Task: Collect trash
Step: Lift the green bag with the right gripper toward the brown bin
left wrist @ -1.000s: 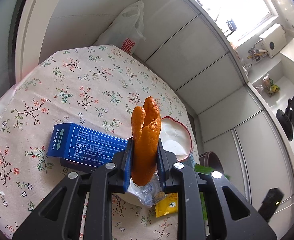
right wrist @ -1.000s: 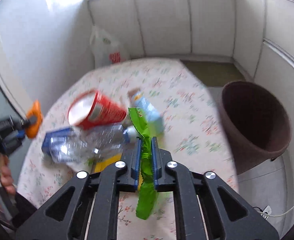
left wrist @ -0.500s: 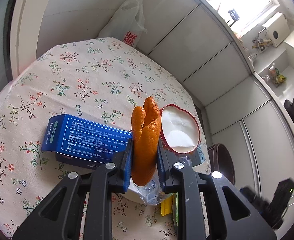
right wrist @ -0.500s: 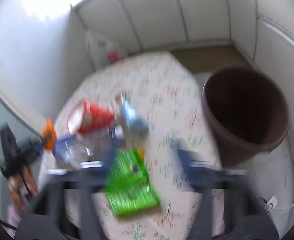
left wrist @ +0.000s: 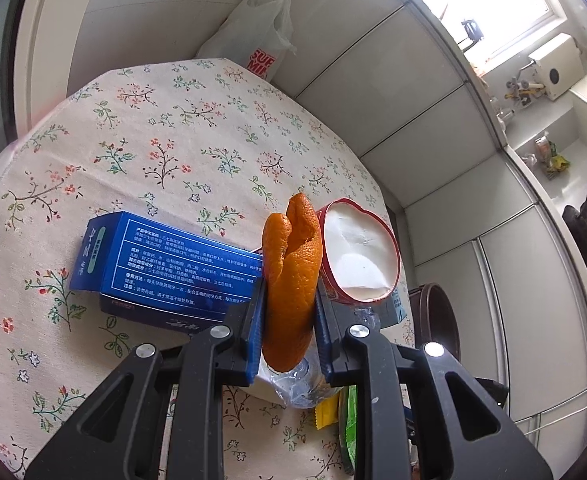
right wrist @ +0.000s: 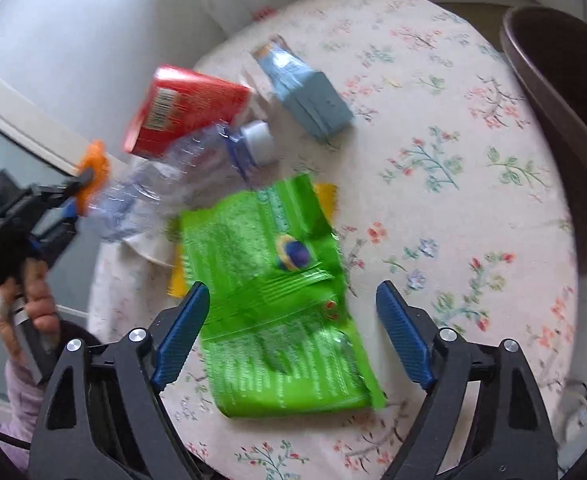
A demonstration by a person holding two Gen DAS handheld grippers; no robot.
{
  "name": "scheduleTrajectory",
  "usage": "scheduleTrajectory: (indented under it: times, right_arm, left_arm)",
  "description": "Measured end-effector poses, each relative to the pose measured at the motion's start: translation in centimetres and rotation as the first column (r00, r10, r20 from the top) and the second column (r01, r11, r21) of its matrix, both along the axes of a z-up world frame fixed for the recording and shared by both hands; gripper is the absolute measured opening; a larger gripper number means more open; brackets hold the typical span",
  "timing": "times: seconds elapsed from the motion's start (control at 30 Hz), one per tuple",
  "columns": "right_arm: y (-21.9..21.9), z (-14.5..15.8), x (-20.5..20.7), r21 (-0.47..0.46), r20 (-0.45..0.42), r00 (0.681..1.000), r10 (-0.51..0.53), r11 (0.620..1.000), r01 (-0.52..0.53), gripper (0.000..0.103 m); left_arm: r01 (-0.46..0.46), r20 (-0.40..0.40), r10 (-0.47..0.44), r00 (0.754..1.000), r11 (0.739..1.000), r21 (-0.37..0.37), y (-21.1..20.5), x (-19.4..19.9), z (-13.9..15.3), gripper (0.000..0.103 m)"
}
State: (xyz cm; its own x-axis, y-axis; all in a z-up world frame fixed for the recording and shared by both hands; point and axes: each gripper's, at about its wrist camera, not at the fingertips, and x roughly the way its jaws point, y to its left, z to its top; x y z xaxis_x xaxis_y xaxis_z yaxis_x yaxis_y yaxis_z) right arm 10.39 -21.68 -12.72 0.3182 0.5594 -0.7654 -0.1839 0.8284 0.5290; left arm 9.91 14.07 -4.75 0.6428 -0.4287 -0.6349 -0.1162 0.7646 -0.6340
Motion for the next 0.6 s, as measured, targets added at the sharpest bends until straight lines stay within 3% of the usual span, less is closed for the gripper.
scheduleTrajectory:
  times: [0.07,0.13,0.33,0.47,0.6]
  right_arm:
    - [0.2,-0.4,-0.3,-0.019,0.005,1.000,-0.003,1.000,0.003,0.031]
    - [0.4,-0.4,-0.8,-0.068,0.032,0.999,-0.011,0.998,0.013,0.013]
    - [0.8,1.2,-2.3,-0.092,0.091,0.995,-0.040,0.995,0.049,0.004]
    - [1.6,3.0,-3.7,-0.101,0.151,0.988,-0.033,0.994,0.049,0.004]
    - [2.2,4.6,-5.1,-0.168,0.211,0.977,-0.002,0.985,0.039,0.004]
  left_arm:
    - [0.003,-0.003,-0.003,1.000,1.000,0.007,-0.2,0.1,0.0,0.023]
    - [0.006,-0.006,-0.006,1.000,1.000,0.007,-0.4,0.1,-0.1,0.023]
    - [0.003,-0.004,-0.003,1.000,1.000,0.012,-0.6,0.1,0.0,0.023]
    - [-0.004,-0.006,0.004,1.000,1.000,0.001,-0.4,0.0,-0.1,0.023]
    - [-0.010,-0.001,0.010,1.000,1.000,-0.012,-0.1,-0.2,0.0,0.023]
